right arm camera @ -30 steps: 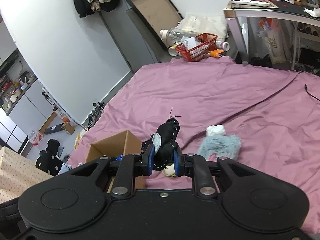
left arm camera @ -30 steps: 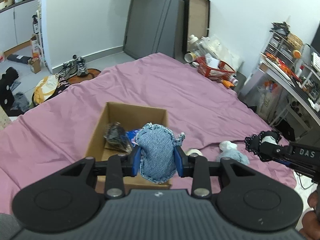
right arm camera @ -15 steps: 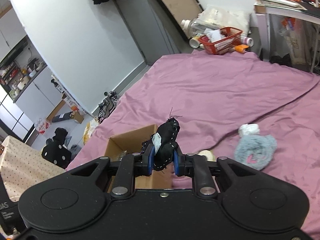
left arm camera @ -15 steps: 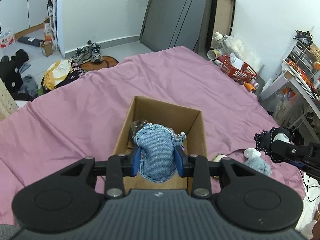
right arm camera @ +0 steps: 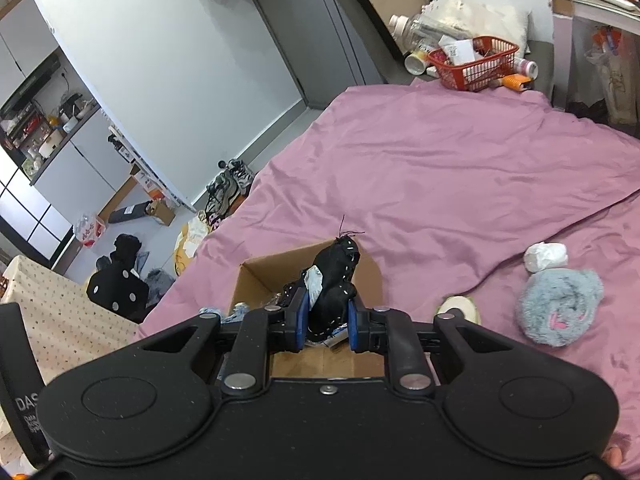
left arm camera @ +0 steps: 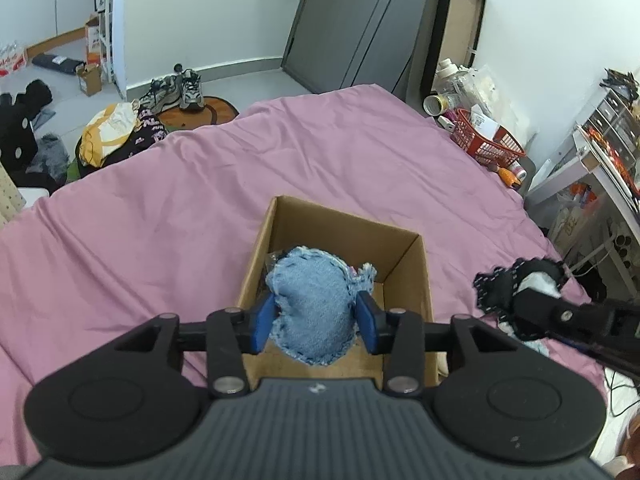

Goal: Organize soft objects
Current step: 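Open right tool over box while left tool releases denim plush into box, then withdraw both tools from box toward eyeball and grey fluffy plushes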

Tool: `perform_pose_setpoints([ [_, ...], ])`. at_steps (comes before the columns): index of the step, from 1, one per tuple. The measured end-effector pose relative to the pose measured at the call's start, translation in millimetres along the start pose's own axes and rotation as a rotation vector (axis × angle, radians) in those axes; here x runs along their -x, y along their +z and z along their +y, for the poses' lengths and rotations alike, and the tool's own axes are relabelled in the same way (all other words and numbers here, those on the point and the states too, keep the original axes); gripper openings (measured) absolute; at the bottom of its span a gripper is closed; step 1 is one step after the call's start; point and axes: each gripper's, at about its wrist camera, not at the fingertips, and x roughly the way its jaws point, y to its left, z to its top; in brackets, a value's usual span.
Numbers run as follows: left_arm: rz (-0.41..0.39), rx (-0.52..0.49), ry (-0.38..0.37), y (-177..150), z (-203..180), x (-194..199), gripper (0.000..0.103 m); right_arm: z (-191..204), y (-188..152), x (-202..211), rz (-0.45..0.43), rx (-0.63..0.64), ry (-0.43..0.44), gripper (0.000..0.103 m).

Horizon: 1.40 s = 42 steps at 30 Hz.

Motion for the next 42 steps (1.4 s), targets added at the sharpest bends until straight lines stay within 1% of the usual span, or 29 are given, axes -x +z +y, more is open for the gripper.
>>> perform_pose_setpoints([
  [1, -0.005, 0.004, -0.008, 1, 2, 2, 0.047, 1, 0, -2, 0.006, -0.001, 0.002, 0.020],
  [3, -0.015, 0.007, -0.004, 3, 3, 5, 0.054, 4, 0, -6, 0.017, -0.003, 0.008, 0.020],
  [10, -0.039, 0.014, 0.017, 6, 9, 17, 0.057, 12, 0, -15, 0.045, -0.009, 0.031, 0.024],
  [11, -0.044, 0.014, 0.018, 7, 9, 19, 0.057, 15, -1, -14, 0.042, -0.002, 0.039, 0.032],
  [13, -0.054, 0.019, 0.011, 7, 12, 24, 0.058, 17, -2, -11, 0.034, 0.010, 0.041, 0.040],
  [16, -0.076, 0.033, 0.008, 5, 14, 31, 0.059, 17, -3, -5, 0.024, 0.017, 0.039, 0.043],
  [18, -0.099, 0.033, 0.012, 5, 13, 37, 0.067, 15, -3, 1, 0.015, 0.019, 0.035, 0.052],
  [20, -0.129, 0.020, 0.017, 3, 10, 44, 0.069, 13, -4, 8, -0.004, 0.020, 0.024, 0.073],
  [22, -0.159, -0.010, 0.019, 2, 4, 52, 0.069, 9, -5, 16, -0.026, 0.017, 0.010, 0.085],
  [24, -0.177, -0.033, 0.013, 1, -2, 58, 0.070, 4, -6, 24, -0.046, 0.028, 0.000, 0.089],
  [26, -0.186, -0.038, 0.007, -1, -6, 64, 0.070, -1, -6, 30, -0.051, 0.033, -0.004, 0.096],
  [31, -0.207, -0.047, 0.010, -9, -15, 76, 0.070, -13, -8, 48, -0.071, 0.034, -0.005, 0.103],
  [34, -0.208, -0.066, 0.017, -13, -21, 83, 0.070, -22, -11, 58, -0.081, 0.039, 0.005, 0.103],
  [37, -0.211, -0.079, 0.014, -19, -26, 89, 0.070, -32, -12, 66, -0.071, 0.051, 0.021, 0.103],
  [42, -0.162, -0.067, -0.030, -30, -33, 94, 0.070, -46, -18, 77, -0.055, 0.079, 0.029, 0.103],
])
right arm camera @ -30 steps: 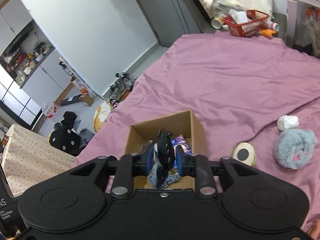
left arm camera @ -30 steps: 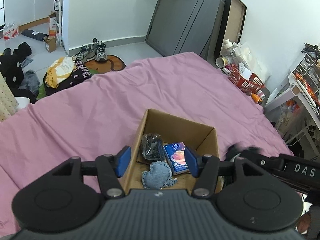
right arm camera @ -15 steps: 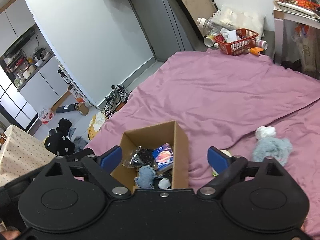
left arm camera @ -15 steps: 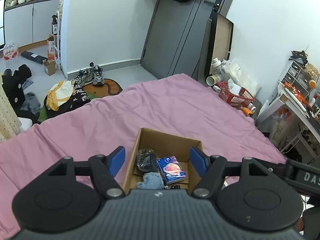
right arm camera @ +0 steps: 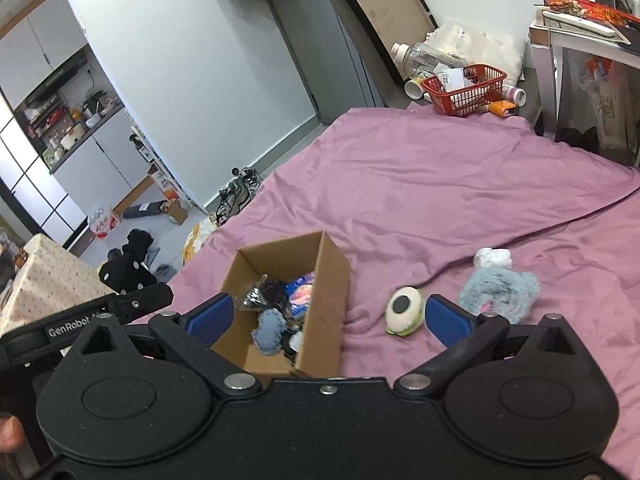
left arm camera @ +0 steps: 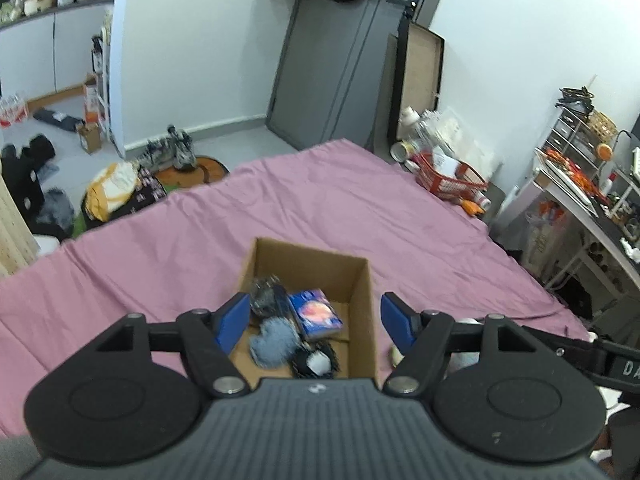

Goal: Organize soft objects
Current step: 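Withdraw both tools from box toward eyeball and grey fluffy plushes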

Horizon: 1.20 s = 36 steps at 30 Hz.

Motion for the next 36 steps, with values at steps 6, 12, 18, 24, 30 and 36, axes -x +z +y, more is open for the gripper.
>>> perform_pose_setpoints([
  [6, 0.006, -0.040, 0.000, -13, -19, 6, 0.071, -21, -6, 19, -0.024, 0.040, 0.001, 0.103],
  [12, -0.018, -0.059, 0.004, -22, -41, 14, 0.070, -46, -10, 34, -0.034, 0.049, -0.002, 0.103],
  [18, -0.015, -0.086, -0.006, -29, -64, 15, 0.070, -68, -17, 45, -0.046, 0.043, -0.038, 0.103],
  [24, 0.005, -0.112, -0.029, -39, -87, 11, 0.070, -92, -21, 50, -0.053, 0.007, -0.044, 0.103],
  [30, 0.033, -0.136, -0.050, -49, -107, 0, 0.070, -114, -26, 52, -0.058, -0.042, -0.037, 0.103],
  [36, 0.044, -0.150, -0.076, -55, -126, -10, 0.070, -135, -29, 49, -0.065, -0.120, -0.048, 0.103],
])
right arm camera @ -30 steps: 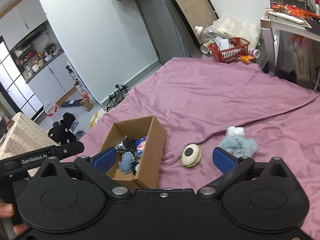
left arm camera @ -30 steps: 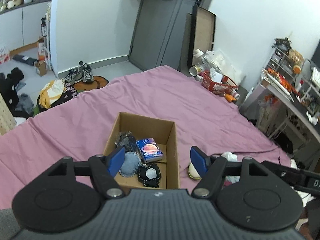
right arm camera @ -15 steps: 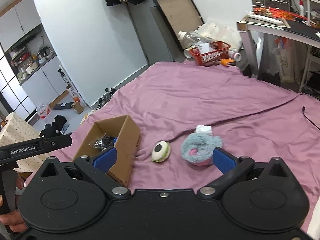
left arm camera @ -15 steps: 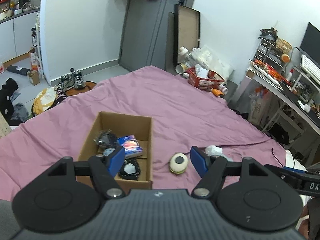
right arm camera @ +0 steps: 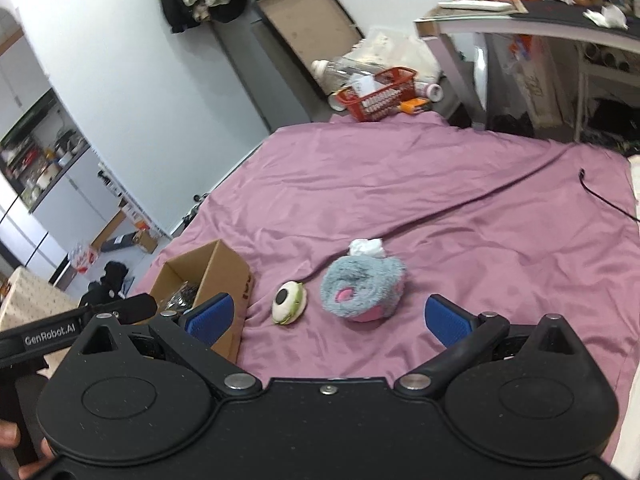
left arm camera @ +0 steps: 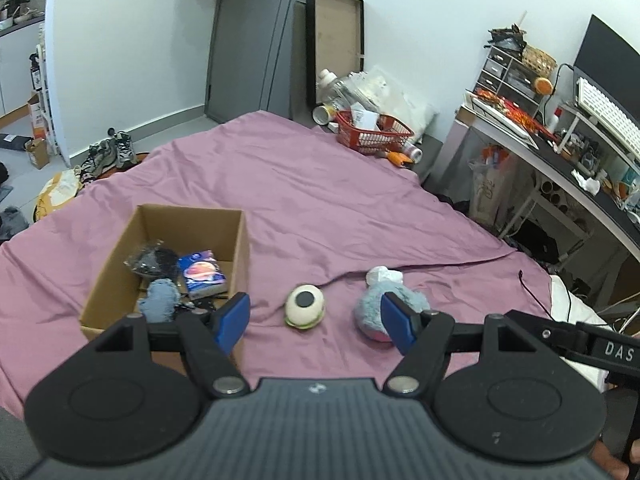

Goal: Organize soft objects
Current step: 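Withdraw both tools from box toward eyeball and grey fluffy plushes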

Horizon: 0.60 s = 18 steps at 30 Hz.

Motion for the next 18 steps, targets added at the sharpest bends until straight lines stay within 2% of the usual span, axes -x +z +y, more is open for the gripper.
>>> perform_pose_setpoints([
  [14, 0.035, -0.036, 0.008, -4, -26, -30, 0.070, -30, -7, -21, 0.005, -0.121, 0.005, 0.101],
  [18, 0.041, -0.049, 0.005, -3, -32, -42, 0.070, -41, -11, -35, 0.020, -0.203, 0.020, 0.093],
])
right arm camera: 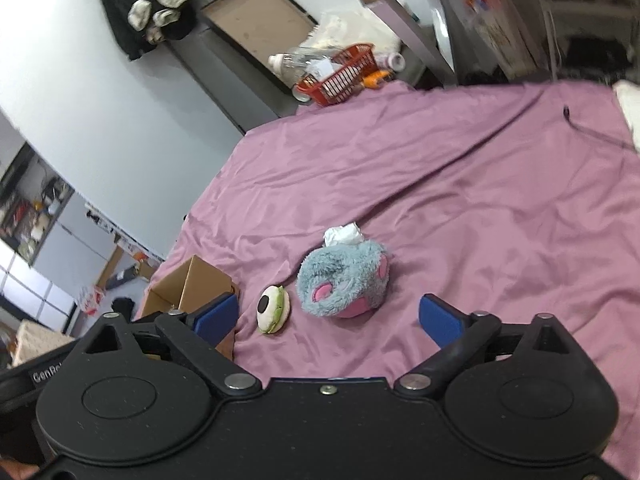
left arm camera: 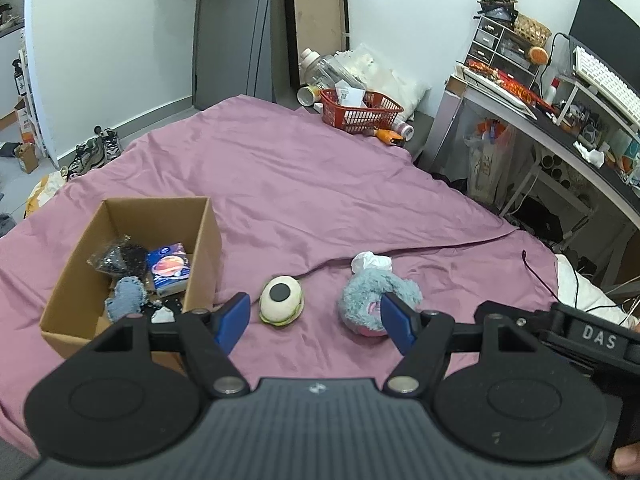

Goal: Organize soft objects
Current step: 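Withdraw both tools from box toward eyeball and grey fluffy plushes, then close right tool on grey fluffy plush while left tool also grips it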

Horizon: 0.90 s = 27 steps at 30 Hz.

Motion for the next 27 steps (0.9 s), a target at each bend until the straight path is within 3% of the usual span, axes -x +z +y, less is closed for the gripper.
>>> perform_pose_setpoints([
  [4, 0.019, 0.014, -0.030, 0, -3, -16, 0.070, -8, -1, -16, 0.032, -0.066, 0.007, 0.079],
  [11, 0.054, 0.078, -0.067, -3, -4, -52, 0.066, -24, 6, -37, 0.049, -0.145, 0.020, 0.074],
  [19, 0.109, 0.179, -0.126, -4, -2, -99, 0.047, -43, 13, -74, 0.115, -0.283, 0.028, 0.060],
  [27, 0.162, 0.230, -0.158, -8, -4, -136, 0.042, -47, 15, -105, 0.153, -0.317, 0.001, 0.049],
])
